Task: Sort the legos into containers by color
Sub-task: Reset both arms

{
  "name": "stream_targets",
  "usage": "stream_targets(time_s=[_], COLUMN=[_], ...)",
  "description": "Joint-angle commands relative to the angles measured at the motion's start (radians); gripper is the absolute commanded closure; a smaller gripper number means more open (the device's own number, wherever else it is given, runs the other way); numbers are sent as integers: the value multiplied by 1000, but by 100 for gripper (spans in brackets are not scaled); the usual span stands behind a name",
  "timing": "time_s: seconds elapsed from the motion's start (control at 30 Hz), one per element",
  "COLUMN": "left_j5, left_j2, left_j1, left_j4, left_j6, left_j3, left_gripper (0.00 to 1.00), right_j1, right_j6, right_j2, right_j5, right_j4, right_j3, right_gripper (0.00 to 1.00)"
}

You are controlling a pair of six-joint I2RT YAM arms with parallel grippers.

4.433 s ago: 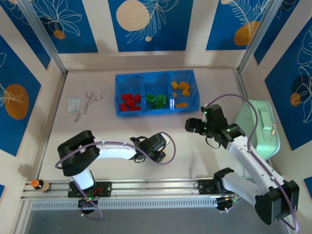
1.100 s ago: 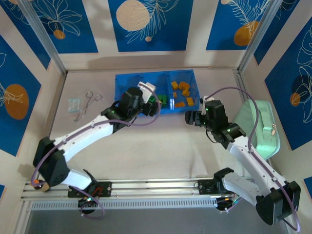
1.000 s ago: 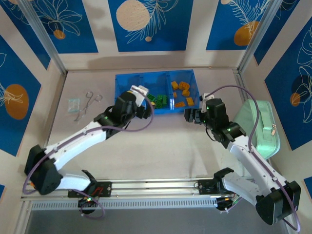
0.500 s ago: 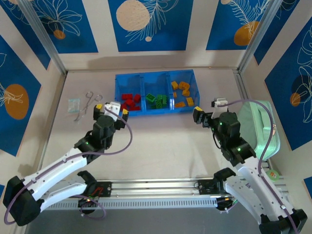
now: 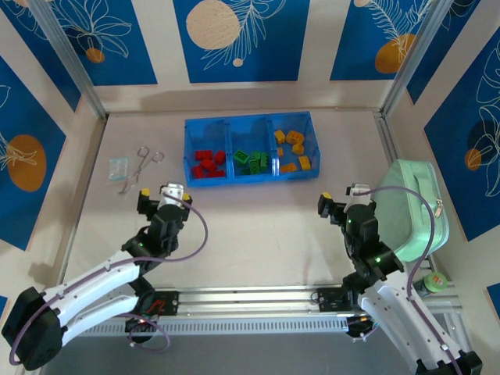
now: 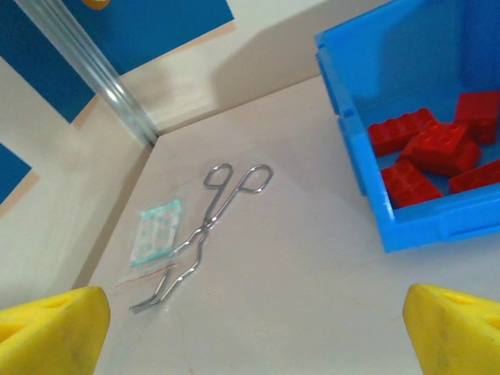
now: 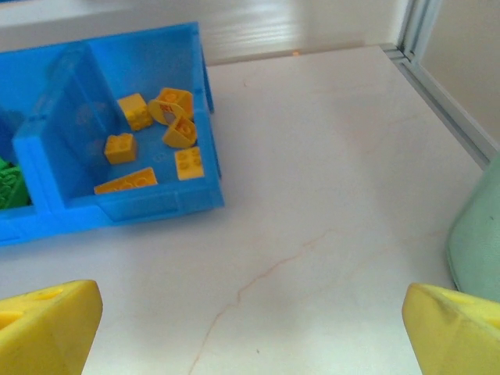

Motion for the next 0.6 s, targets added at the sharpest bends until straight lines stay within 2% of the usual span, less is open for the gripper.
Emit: stream_targets(time_s=[0.0, 0.3, 0.57], left_j5=[-77, -159, -208], left_j2=[-16, -2, -182], left_j1=[11, 11, 4], left_j4=[48, 102, 55], left_j6=[13, -4, -66], left_j3=[-24, -106, -197], left_gripper=[3, 0, 0], right_j1=[-3, -5, -12], right_j6=[29, 14, 32], right_j2=[-45, -76, -74], right_j5=[58, 82, 98], right_j4=[6, 5, 55], right_j3=[-44, -108, -167], right_gripper=[1, 1, 1])
